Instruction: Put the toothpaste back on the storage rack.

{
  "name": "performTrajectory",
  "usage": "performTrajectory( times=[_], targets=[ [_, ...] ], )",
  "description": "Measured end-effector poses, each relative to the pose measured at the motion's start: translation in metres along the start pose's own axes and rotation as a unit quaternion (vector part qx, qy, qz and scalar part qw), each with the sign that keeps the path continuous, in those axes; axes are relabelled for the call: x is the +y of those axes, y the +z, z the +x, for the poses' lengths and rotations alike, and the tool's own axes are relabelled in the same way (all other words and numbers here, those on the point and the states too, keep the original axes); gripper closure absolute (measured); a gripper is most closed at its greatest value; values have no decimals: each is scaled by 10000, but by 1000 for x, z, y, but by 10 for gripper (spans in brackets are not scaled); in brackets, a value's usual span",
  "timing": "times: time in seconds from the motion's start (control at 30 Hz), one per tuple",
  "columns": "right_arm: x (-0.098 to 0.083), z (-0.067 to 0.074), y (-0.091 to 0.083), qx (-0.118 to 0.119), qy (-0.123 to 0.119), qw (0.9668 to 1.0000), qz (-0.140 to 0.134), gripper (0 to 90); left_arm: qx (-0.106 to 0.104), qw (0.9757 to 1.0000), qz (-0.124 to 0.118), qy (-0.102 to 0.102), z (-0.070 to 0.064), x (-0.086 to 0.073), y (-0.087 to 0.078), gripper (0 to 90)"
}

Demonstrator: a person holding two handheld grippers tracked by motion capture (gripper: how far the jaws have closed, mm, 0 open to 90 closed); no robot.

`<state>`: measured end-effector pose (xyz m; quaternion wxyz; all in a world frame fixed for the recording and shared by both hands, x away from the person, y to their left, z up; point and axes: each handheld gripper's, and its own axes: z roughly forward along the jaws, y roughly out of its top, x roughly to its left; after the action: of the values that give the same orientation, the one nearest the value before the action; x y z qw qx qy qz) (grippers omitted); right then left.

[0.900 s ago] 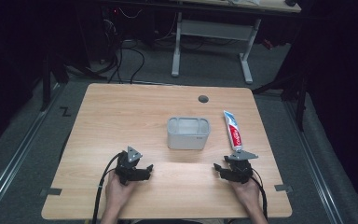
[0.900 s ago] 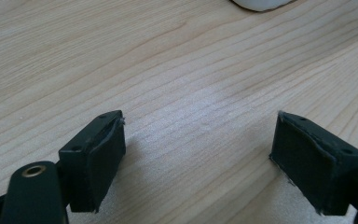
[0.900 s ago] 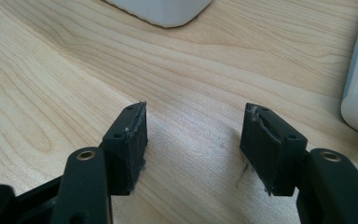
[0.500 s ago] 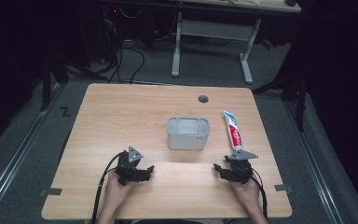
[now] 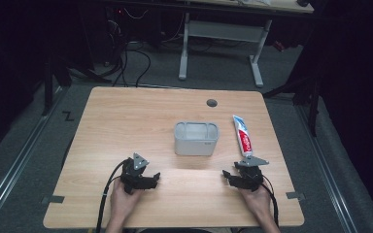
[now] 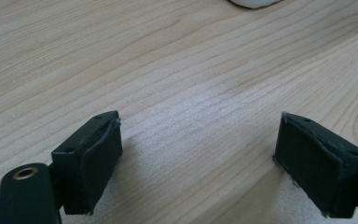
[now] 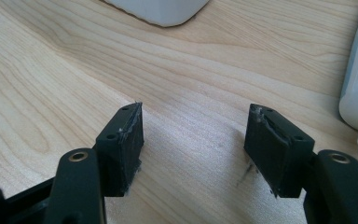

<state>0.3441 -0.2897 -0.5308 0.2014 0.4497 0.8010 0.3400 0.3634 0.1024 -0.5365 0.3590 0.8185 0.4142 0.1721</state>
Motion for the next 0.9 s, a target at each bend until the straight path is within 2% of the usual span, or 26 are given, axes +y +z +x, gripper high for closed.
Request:
performTrajectory(
  times=[0.47,0.67,0.83,0.9],
  targets=[
    [0,-1,0,-21,36,10000,-11,383,20,10000,-1,-29,0,0,0,155],
    [0,0,-1,-48,-35,10000,-30,401,30,10000,-1,-37,0,0,0,155],
    [-1,1,-3,-37,-24,10000,-78,400,33,10000,-1,-41,-1,0,0,155],
    [-1,0,-3,34,-2,9998,-170,400,32,10000,-1,-40,-1,0,0,155]
  ],
)
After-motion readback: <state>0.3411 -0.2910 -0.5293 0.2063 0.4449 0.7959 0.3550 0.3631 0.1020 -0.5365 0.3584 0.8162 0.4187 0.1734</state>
